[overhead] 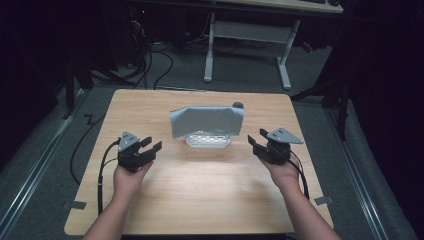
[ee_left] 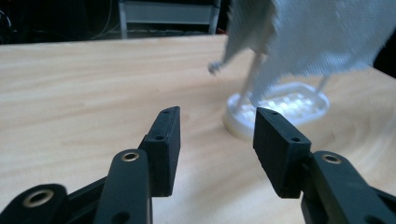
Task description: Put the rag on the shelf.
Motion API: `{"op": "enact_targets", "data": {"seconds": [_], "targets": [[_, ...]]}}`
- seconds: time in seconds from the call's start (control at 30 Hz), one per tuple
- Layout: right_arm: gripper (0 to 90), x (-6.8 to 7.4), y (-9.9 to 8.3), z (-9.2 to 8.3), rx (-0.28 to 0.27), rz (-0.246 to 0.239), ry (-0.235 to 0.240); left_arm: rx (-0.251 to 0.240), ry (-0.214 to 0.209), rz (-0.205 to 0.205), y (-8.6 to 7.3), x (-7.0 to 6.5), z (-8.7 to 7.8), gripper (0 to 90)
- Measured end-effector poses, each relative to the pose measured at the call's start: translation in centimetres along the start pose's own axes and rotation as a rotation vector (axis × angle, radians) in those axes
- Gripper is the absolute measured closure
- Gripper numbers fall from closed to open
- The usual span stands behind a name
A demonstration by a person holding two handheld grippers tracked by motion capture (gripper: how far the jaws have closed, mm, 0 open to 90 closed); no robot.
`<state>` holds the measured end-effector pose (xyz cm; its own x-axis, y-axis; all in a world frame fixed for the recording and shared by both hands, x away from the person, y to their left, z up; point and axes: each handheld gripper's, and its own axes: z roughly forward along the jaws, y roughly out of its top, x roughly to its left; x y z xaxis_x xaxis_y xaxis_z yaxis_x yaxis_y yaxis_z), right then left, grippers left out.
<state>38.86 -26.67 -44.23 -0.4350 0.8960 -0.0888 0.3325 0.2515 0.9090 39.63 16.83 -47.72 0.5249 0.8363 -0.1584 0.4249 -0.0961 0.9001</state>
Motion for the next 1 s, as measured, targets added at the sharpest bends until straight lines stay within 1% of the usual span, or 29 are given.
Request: {"op": "enact_targets", "data": {"seconds": [0.03, 0.07, 0.1, 0.13, 0.17, 0.2, 0.23, 0.27, 0.37, 0.43, 0.47, 0.5, 0.6, 0.67, 0.7, 0.73, 0.77, 0.87, 0.9, 1.0], "targets": [[46.3, 0.2, -0.5, -0.3, -0.011, -0.009, 0.004, 0.008, -0.008, 0.001, -0.4, -0.4, -0.2, 51.2], [46.3, 0.2, -0.5, -0.3, -0.011, -0.009, 0.004, 0.008, -0.008, 0.001, -0.4, -0.4, -0.2, 50.6], [45.1, 0.8, -1.5, -0.9, 0.002, -0.013, 0.012, 0.024, -0.024, 0.005, -1.2, -1.1, -0.6, 50.0], [44.3, 1.0, -1.8, -1.0, 0.012, -0.011, 0.017, 0.031, -0.032, 0.005, -1.7, -1.5, -0.8, 49.8], [44.2, 1.3, -2.5, -1.3, 0.017, -0.011, 0.022, 0.037, -0.038, 0.002, -2.2, -1.8, -1.0, 49.4], [44.2, 1.5, -3.0, -1.5, 0.019, -0.011, 0.025, 0.037, -0.038, 0.002, -2.2, -1.8, -1.0, 49.1], [43.7, 1.8, -3.5, -1.7, 0.024, 0.0, 0.031, 0.057, -0.052, 0.002, -3.0, -2.3, -1.1, 48.9], [43.5, 1.9, -3.8, -1.8, 0.029, 0.001, 0.034, 0.074, -0.07, -0.01, -3.6, -2.7, -1.1, 48.6], [43.0, 2.7, -5.4, -2.4, 0.055, 0.001, 0.044, 0.119, -0.096, -0.007, -4.8, -3.6, -1.3, 46.4], [43.0, 3.2, -6.3, -2.7, 0.07, -0.001, 0.038, 0.148, -0.114, -0.009, -5.7, -4.4, -1.5, 45.1], [43.0, 3.2, -6.3, -2.7, 0.07, -0.001, 0.038, 0.148, -0.114, -0.009, -5.7, -4.4, -1.5, 44.3], [42.4, 3.7, -7.3, -3.1, 0.085, 0.008, 0.04, 0.184, -0.114, 0.018, -6.7, -5.2, -1.9, 44.0], [42.5, 4.1, -8.5, -3.7, 0.095, 0.006, 0.033, 0.239, -0.101, 0.066, -7.7, -6.3, -1.9, 42.7], [42.3, 4.2, -9.1, -3.9, 0.116, 0.04, 0.063, 0.241, -0.101, 0.069, -7.7, -6.4, -1.8, 42.4], [42.0, 4.2, -9.2, -3.9, 0.13, 0.044, 0.078, 0.235, -0.101, 0.083, -7.5, -6.4, -1.5, 42.2], [42.0, 4.3, -9.3, -3.8, 0.129, 0.031, 0.078, 0.233, -0.094, 0.094, -7.4, -6.4, -1.4, 42.0], [42.0, 4.3, -9.4, -3.6, 0.135, 0.016, 0.077, 0.23, -0.092, 0.092, -7.4, -6.3, -1.3, 42.0], [42.0, 4.1, -9.5, -3.2, 0.143, 0.033, 0.084, 0.243, -0.091, 0.08, -7.6, -6.0, -1.0, 41.6], [42.0, 4.1, -9.5, -3.1, 0.141, 0.032, 0.085, 0.248, -0.088, 0.082, -7.6, -5.9, -1.1, 41.6], [42.0, 4.0, -9.5, -3.1, 0.137, 0.028, 0.088, 0.244, -0.087, 0.078, -7.6, -5.8, -1.1, 41.4]]}}
